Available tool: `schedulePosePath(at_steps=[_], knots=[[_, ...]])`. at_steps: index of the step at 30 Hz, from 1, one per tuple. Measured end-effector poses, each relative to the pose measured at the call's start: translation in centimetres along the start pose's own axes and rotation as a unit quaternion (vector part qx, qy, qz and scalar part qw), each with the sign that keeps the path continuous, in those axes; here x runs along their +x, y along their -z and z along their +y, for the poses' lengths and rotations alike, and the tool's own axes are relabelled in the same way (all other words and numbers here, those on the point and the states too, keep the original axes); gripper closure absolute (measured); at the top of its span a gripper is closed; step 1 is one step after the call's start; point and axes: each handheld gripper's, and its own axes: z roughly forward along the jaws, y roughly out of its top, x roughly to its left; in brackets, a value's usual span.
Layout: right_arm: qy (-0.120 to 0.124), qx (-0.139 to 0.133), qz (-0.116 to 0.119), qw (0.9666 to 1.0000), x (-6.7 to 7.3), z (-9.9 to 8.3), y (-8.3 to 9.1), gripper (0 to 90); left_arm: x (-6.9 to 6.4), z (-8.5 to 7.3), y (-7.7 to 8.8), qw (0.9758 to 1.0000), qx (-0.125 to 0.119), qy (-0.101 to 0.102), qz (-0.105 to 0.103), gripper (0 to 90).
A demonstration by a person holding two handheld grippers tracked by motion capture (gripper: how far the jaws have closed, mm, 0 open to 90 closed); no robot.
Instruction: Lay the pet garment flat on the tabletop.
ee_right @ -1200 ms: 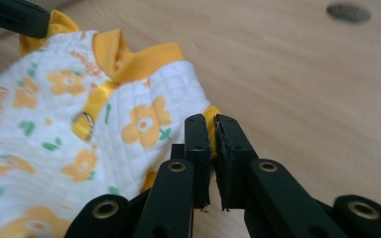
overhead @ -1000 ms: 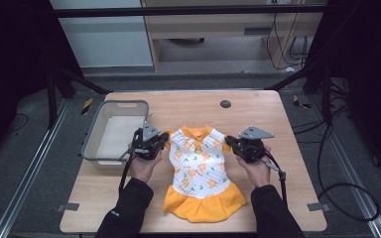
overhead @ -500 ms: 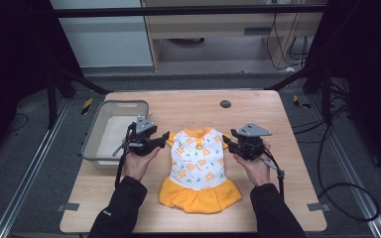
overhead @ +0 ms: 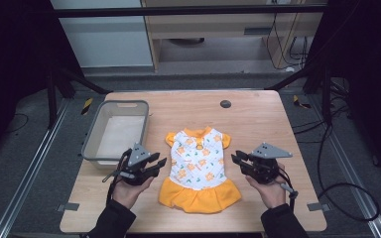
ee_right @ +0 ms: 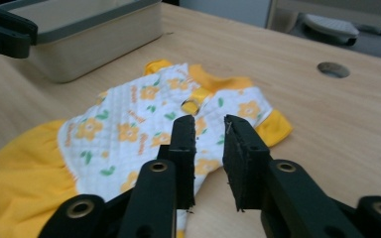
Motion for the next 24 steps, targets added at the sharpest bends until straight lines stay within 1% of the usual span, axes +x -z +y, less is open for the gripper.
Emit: schedulePosePath(at_steps=[2, 4, 5, 6, 7, 8, 9, 10, 11, 12, 13, 14, 15, 16, 17, 18, 19, 24], knots=[[0.0, 0.005, 0.01, 0.9999, 0.4, -0.8, 0.1, 79.8, -0.6, -0.7, -0.2, 0.9998, 0.011, -0.003, -0.018, 74.3], [0.0, 0.02, 0.021, 0.9996, 0.9, -1.9, -0.2, 82.7, -1.2, -1.6, -0.8, 0.9991, 0.022, -0.007, -0.034, 78.7], [0.006, 0.042, 0.03, 0.9987, 1.3, -2.9, -0.8, 85.1, -1.7, -2.3, -1.6, 0.9981, 0.041, -0.011, -0.044, 80.3], [0.006, 0.042, 0.03, 0.9987, 1.3, -2.9, -0.8, 85.1, -1.7, -2.3, -1.6, 0.9981, 0.041, -0.011, -0.044, 80.3], [0.008, 0.052, 0.033, 0.9981, 1.5, -3.3, -1.0, 86.4, -1.9, -2.5, -2.0, 0.9977, 0.048, -0.015, -0.044, 80.3], [0.011, 0.066, 0.041, 0.9969, 1.9, -4.0, -1.6, 87.6, -2.1, -2.7, -2.3, 0.9975, 0.052, -0.014, -0.045, 80.3], [0.012, 0.072, 0.045, 0.9963, 2.1, -4.4, -1.9, 87.9, -2.2, -3.0, -2.7, 0.9972, 0.056, -0.012, -0.049, 80.1], [0.012, 0.072, 0.045, 0.9963, 2.1, -4.4, -1.9, 87.9, -2.4, -3.2, -3.1, 0.9967, 0.062, -0.012, -0.051, 80.1], [0.012, 0.086, 0.051, 0.9949, 2.5, -5.0, -2.4, 88.3, -2.7, -3.7, -3.8, 0.9955, 0.079, -0.02, -0.047, 79.4], [0.012, 0.086, 0.051, 0.9949, 2.5, -5.0, -2.4, 88.3, -2.7, -3.7, -3.8, 0.9955, 0.079, -0.02, -0.047, 79.3], [0.017, 0.098, 0.053, 0.9936, 2.7, -5.4, -2.9, 88.3, -2.8, -4.3, -4.2, 0.994, 0.093, -0.022, -0.052, 79.2], [0.019, 0.102, 0.051, 0.9933, 2.7, -5.6, -3.0, 88.3, -2.9, -4.6, -4.3, 0.9931, 0.101, -0.027, -0.052, 79.1], [0.018, 0.106, 0.053, 0.9928, 2.8, -5.8, -3.1, 88.3, -2.9, -4.6, -4.3, 0.9931, 0.101, -0.027, -0.052, 79.1], [0.018, 0.106, 0.053, 0.9928, 2.8, -5.8, -3.1, 88.3, -2.9, -4.9, -4.4, 0.9924, 0.108, -0.029, -0.051, 79.1], [0.016, 0.118, 0.056, 0.9913, 3.0, -6.3, -3.2, 88.4, -3.0, -5.3, -4.3, 0.9915, 0.115, -0.029, -0.053, 79.1], [0.016, 0.118, 0.056, 0.9913, 3.0, -6.3, -3.2, 88.4, -3.0, -5.3, -4.3, 0.9915, 0.115, -0.029, -0.053, 79.0], [0.016, 0.127, 0.058, 0.9902, 3.0, -6.6, -3.3, 88.5, -3.0, -5.4, -4.3, 0.9913, 0.117, -0.03, -0.053, 78.9], [0.01, 0.134, 0.06, 0.9891, 3.0, -7.0, -3.1, 88.6, -3.2, -5.9, -4.0, 0.9908, 0.122, -0.031, -0.049, 78.4]])
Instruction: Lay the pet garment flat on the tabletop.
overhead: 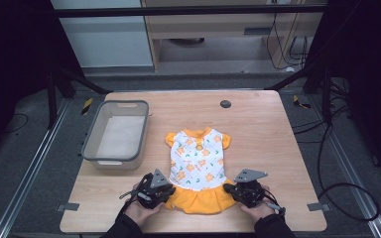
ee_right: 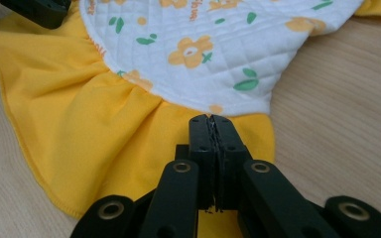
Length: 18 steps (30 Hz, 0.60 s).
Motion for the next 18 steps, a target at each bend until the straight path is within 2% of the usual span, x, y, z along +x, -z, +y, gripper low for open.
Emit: schedulePosePath(at_steps=[7, 10, 11, 14, 15, 16, 17, 18], knots=[[0.005, 0.015, 0.011, 0.9998, 0.8, -0.8, 0.4, 89.1, -0.7, -0.5, 0.6, 1.0, 0.002, -0.001, -0.005, 74.3], [0.007, 0.015, 0.017, 0.9997, 1.0, -0.7, 0.7, 88.4, -0.5, -0.1, 1.3, 0.9999, -0.013, 0.0, -0.002, 70.5], [0.007, 0.009, 0.02, 0.9997, 1.0, -0.6, 0.9, 88.2, -0.1, 0.3, 1.7, 0.9995, -0.03, 0.006, -0.001, 69.7], [0.006, -0.018, 0.019, 0.9996, 0.7, 0.1, 1.3, 88.6, 0.8, 1.4, 2.4, 0.9982, -0.056, 0.01, 0.018, 69.3], [0.002, -0.035, 0.014, 0.9993, 0.3, 0.6, 1.2, 89.2, 1.4, 2.2, 2.4, 0.9971, -0.071, 0.014, 0.024, 69.7], [0.002, -0.035, 0.014, 0.9993, 0.3, 0.6, 1.2, 89.2, 1.4, 2.2, 2.4, 0.9971, -0.071, 0.014, 0.024, 70.0], [0.001, -0.05, 0.009, 0.9987, -0.1, 1.5, 0.9, 89.7, 1.8, 3.2, 2.0, 0.9963, -0.079, 0.022, 0.026, 70.2], [0.001, -0.058, 0.006, 0.9983, -0.3, 1.9, 0.6, 89.8, 2.0, 3.7, 1.6, 0.996, -0.081, 0.022, 0.029, 70.3]])
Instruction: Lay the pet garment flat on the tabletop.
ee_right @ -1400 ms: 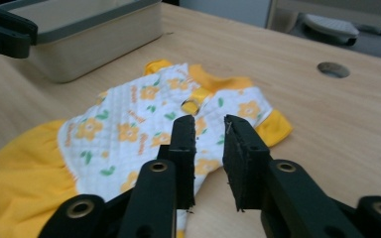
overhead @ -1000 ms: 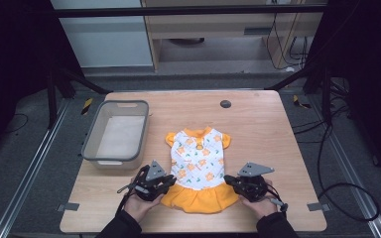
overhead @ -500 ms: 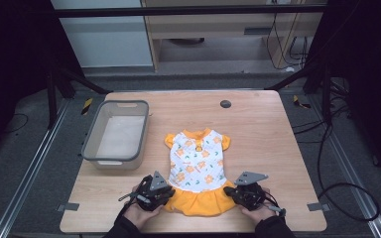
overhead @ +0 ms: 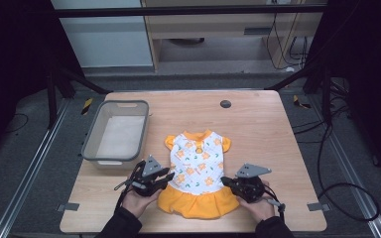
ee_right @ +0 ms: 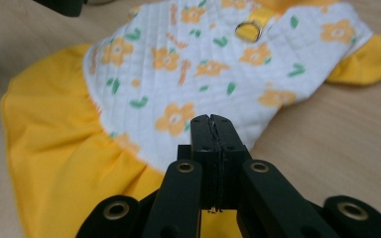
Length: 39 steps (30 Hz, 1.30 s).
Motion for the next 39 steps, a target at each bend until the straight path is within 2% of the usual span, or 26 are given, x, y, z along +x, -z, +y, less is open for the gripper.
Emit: schedulePosePath(at_steps=[1, 2, 5, 7, 10, 11, 12, 14, 21, 27, 31, 34, 35, 38, 39], knots=[[-0.003, -0.006, -0.002, 1.0, -0.2, 0.4, -0.4, 89.8, 0.0, 0.0, 0.0, 1.0, 0.0, 0.0, 0.0, 70.3], [-0.003, -0.006, -0.002, 1.0, -0.2, 0.4, -0.4, 89.8, 0.1, 0.4, -0.6, 1.0, -0.003, 0.002, 0.0, 70.3], [-0.004, -0.014, -0.013, 0.9998, -0.9, 1.3, -2.1, 89.6, 0.3, 1.1, -2.7, 1.0, 0.008, 0.001, 0.003, 70.4], [-0.007, -0.014, -0.019, 0.9997, -1.3, 1.6, -3.4, 89.0, 0.5, 0.9, -4.2, 0.9996, 0.028, 0.001, 0.005, 70.4], [-0.015, 0.007, -0.026, 0.9995, -1.9, 1.2, -5.0, 88.2, 1.0, 0.0, -5.5, 0.9985, 0.054, 0.004, 0.009, 70.6], [-0.015, 0.017, -0.03, 0.9993, -2.0, 1.0, -5.2, 88.1, 1.1, -0.3, -5.7, 0.9978, 0.066, -0.004, 0.013, 70.6], [-0.012, 0.025, -0.035, 0.999, -2.1, 0.8, -5.4, 88.2, 1.3, -0.6, -5.9, 0.9977, 0.067, -0.003, 0.011, 70.3], [-0.01, 0.038, -0.043, 0.9983, -2.3, 0.5, -5.5, 88.2, 1.6, -0.8, -5.8, 0.998, 0.061, 0.01, 0.007, 70.0], [-0.009, 0.036, -0.058, 0.9976, -2.7, 0.5, -5.4, 88.9, 1.4, -0.8, -6.1, 0.9983, 0.056, 0.017, 0.005, 70.2], [-0.013, 0.039, -0.059, 0.9974, -2.7, 0.5, -5.0, 87.8, 1.3, -0.7, -5.4, 0.9983, 0.056, 0.014, -0.001, 63.9], [-0.012, 0.012, -0.05, 0.9986, -2.6, 0.9, -4.1, 85.2, 1.3, -0.4, -3.9, 0.9995, 0.028, 0.014, 0.0, 54.6], [-0.011, 0.005, -0.051, 0.9986, -2.5, 1.1, -3.4, 83.3, 0.9, -0.5, -2.7, 0.9999, 0.014, 0.004, -0.002, 51.8], [-0.008, -0.006, -0.051, 0.9986, -2.5, 1.2, -2.7, 80.6, 0.8, -0.7, -2.0, 1.0, 0.01, 0.0, -0.001, 48.1], [-0.008, -0.016, -0.047, 0.9987, -2.6, 1.2, -1.9, 78.3, 0.8, -1.1, -1.3, 1.0, 0.004, 0.004, -0.001, 42.8], [-0.01, -0.023, -0.045, 0.9987, -2.7, 1.1, -1.1, 76.4, 0.9, -1.4, -0.5, 1.0, -0.001, 0.01, 0.001, 41.5]])
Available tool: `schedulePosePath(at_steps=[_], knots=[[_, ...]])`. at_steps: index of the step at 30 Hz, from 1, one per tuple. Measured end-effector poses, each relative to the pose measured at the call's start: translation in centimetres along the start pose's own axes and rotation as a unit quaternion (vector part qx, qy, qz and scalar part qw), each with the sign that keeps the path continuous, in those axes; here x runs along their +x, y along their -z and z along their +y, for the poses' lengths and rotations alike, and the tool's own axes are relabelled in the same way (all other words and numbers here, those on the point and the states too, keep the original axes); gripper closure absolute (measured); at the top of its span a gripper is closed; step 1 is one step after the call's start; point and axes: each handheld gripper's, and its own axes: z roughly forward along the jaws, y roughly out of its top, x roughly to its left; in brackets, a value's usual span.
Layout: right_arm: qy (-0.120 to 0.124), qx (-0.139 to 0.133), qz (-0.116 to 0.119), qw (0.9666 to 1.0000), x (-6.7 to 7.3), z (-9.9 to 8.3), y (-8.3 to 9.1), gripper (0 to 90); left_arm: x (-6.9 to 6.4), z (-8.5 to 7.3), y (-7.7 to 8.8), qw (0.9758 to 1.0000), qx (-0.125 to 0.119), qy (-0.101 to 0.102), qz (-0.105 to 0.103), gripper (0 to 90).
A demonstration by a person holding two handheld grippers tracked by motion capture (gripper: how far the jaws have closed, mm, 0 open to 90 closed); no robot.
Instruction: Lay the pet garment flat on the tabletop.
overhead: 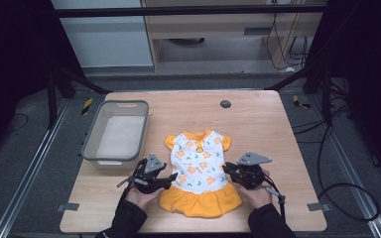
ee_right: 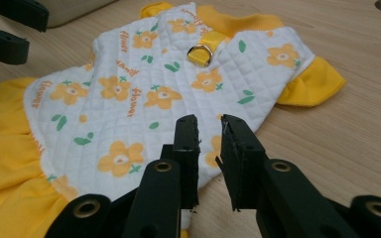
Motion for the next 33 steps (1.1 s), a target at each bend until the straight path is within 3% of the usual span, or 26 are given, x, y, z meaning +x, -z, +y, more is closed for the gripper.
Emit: schedulePosePath(at_steps=[5, 16, 23, 33], knots=[[-0.004, -0.011, -0.005, 0.9999, -0.3, -0.2, 1.1, 70.5, 0.4, -1.0, 1.7, 0.9998, -0.015, 0.008, 0.006, 37.6], [-0.035, -0.021, -0.054, 0.9977, -2.3, -2.0, 4.0, 51.4, 2.2, -4.6, 6.3, 0.9989, -0.033, 0.023, 0.022, 29.3], [-0.05, -0.023, -0.083, 0.995, -3.6, -3.7, 5.7, 39.5, 3.4, -6.0, 7.5, 0.9981, -0.033, 0.043, 0.03, 25.8], [-0.078, -0.023, -0.113, 0.9903, -5.2, -5.5, 7.8, 33.8, 5.1, -7.6, 9.2, 0.9962, -0.034, 0.056, 0.057, 23.0]])
